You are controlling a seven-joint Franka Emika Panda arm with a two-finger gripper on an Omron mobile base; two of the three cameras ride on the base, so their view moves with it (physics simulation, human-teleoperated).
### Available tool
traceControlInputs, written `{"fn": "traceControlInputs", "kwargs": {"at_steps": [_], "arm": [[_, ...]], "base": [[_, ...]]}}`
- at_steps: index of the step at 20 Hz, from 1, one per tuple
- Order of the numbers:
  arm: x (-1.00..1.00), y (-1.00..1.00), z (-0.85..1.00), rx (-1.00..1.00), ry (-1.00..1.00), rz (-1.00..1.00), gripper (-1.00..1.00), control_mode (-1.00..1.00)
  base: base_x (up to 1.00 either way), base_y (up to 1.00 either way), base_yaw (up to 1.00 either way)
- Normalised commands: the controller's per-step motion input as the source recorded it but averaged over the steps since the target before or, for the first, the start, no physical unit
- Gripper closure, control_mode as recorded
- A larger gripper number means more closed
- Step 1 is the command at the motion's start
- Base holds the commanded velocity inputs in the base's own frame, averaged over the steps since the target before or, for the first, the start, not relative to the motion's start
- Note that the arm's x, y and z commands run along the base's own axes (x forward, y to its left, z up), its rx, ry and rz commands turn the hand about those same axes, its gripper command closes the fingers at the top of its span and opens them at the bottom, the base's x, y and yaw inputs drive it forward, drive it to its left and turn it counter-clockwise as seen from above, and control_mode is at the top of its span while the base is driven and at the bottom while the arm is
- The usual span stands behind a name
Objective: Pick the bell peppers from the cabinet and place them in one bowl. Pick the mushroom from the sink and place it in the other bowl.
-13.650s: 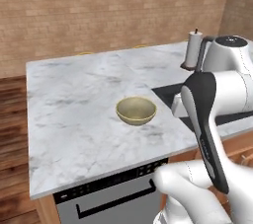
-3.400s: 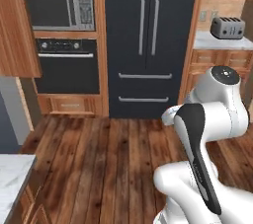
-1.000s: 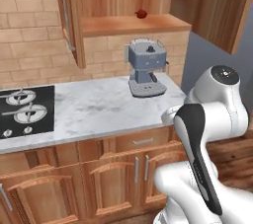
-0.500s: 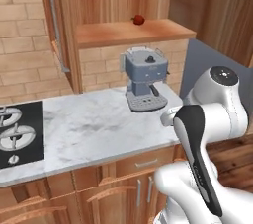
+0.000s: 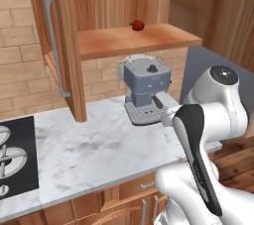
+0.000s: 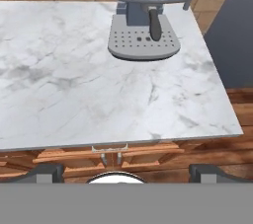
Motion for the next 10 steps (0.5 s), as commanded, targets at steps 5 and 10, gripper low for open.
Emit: {"fn": "traceControlInputs", "kwargs": {"at_steps": [5, 10], "arm": [[0.00, 0.00, 0.00, 0.00, 0.00, 0.00, -1.00, 1.00], [0.00, 0.00, 0.00, 0.00, 0.00, 0.00, -1.00, 1.00]], "base": [[0.58, -0.14, -0.05], [0.55, -0.11, -0.02]]}}
